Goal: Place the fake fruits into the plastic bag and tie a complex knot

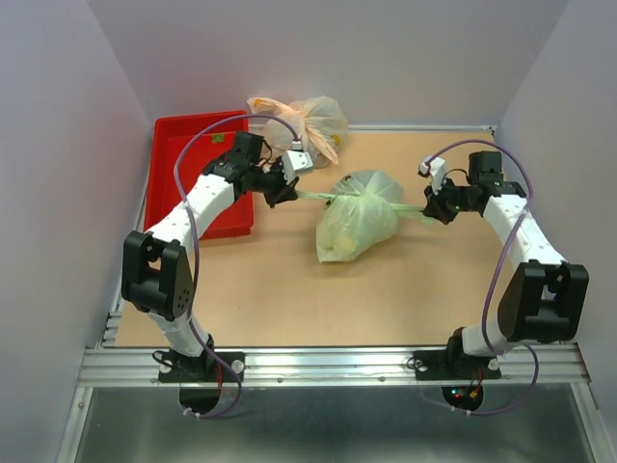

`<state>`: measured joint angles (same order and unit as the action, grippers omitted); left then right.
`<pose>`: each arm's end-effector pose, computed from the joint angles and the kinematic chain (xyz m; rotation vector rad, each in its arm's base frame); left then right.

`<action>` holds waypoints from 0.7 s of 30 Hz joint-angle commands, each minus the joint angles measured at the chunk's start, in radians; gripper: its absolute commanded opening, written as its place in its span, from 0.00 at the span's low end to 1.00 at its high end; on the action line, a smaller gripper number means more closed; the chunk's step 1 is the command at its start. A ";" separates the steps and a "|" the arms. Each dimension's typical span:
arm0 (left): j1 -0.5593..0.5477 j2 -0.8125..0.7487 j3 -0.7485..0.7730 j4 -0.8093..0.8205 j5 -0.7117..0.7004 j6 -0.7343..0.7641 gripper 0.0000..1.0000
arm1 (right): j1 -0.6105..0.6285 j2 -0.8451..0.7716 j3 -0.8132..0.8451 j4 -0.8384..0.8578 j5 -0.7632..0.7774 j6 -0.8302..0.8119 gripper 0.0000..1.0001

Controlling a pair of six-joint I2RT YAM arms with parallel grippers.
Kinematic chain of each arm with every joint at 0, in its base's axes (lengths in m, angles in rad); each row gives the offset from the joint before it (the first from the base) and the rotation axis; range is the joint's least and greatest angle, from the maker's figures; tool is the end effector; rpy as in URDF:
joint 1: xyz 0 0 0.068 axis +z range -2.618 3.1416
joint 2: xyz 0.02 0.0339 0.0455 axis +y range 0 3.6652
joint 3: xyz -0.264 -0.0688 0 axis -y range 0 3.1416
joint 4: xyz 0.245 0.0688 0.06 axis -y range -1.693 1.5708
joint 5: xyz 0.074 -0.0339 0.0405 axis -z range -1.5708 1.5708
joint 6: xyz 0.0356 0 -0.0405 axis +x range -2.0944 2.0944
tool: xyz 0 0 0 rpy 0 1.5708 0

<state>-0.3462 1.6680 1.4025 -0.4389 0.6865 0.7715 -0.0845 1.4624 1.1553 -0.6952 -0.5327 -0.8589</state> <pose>0.3452 -0.1485 0.3041 1.4161 1.6059 -0.5318 0.2999 -0.0073 0.2709 -1.0798 2.1429 0.2638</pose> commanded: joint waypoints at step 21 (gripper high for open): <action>0.312 0.047 0.039 -0.073 -0.300 0.061 0.00 | -0.139 0.119 0.044 0.053 0.352 0.000 0.00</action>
<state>-0.2462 1.7416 1.3804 -0.4343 0.7334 0.7776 -0.0860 1.5814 1.1542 -0.6270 -0.6144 -0.8253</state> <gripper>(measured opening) 0.025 0.012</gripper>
